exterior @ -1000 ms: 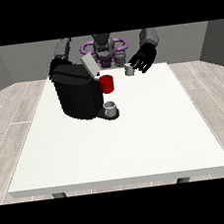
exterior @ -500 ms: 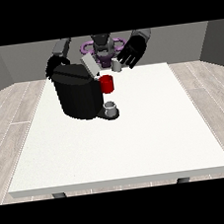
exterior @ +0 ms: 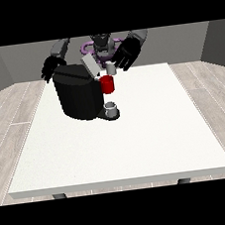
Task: Insert the coffee pod into the coffee machine and close the lid
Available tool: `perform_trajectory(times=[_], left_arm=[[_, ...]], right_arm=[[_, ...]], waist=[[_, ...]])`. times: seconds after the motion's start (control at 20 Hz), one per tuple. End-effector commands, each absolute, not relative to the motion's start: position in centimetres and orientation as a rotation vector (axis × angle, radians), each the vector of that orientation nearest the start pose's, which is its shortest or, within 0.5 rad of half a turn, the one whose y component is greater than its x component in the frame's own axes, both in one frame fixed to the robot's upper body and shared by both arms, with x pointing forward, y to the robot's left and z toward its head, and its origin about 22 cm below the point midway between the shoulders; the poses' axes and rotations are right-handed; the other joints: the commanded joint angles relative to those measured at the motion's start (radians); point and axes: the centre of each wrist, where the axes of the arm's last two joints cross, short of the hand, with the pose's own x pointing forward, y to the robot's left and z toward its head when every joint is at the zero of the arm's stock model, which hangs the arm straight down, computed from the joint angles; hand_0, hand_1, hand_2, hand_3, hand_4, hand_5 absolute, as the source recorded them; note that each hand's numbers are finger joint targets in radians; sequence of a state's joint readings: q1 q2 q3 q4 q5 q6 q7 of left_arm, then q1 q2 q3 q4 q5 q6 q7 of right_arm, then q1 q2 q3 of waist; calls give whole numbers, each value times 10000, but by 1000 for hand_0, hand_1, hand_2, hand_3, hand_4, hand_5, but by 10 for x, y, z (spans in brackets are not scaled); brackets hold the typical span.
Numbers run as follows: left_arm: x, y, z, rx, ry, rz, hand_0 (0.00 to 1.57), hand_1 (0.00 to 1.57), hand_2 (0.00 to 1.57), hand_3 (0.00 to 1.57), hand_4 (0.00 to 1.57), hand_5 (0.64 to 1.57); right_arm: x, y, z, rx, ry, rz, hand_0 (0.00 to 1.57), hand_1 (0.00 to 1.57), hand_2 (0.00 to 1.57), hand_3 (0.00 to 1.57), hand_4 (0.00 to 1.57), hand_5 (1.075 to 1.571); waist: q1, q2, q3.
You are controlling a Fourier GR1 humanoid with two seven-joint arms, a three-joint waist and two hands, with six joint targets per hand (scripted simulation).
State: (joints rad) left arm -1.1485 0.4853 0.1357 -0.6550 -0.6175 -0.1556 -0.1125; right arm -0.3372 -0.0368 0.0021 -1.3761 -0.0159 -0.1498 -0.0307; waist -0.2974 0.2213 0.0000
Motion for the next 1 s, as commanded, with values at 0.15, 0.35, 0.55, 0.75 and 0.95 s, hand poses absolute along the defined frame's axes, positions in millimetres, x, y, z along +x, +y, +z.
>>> perform_trajectory(times=[0.15, 0.35, 0.55, 0.75, 0.95], left_arm=[[460, 266, 233, 7405, -16870, -8434, 1292, 1292, 1315, 1222, 498, 1571], [461, 261, 240, 7438, -17104, -8430, 1316, 1316, 1328, 1225, 510, 1571], [461, 249, 218, 7057, -16894, -8924, 1251, 1251, 1294, 1208, 506, 1571], [461, 261, 219, 6870, -16923, -8896, 1185, 1185, 1264, 1195, 497, 1571], [462, 251, 209, 6999, -16630, -8849, 1190, 1190, 1269, 1201, 515, 1571]], right_arm=[[316, -206, 41, -422, -17530, -7, 0, 0, 0, 0, 459, 1571], [321, -191, 50, -568, -17499, -287, 0, 0, 0, 0, 519, 1571], [322, -229, 43, -1056, -17155, -520, 0, 0, 0, 0, 514, 1571], [312, -206, 34, -662, -17061, -459, 0, 0, 0, 0, 499, 1571], [314, -215, 39, -661, -17092, -620, 0, 0, 0, 0, 499, 1571]], waist=[[-273, 292, 4], [-77, 466, 1], [138, 255, 3], [67, 304, 0], [55, 53, 1]])
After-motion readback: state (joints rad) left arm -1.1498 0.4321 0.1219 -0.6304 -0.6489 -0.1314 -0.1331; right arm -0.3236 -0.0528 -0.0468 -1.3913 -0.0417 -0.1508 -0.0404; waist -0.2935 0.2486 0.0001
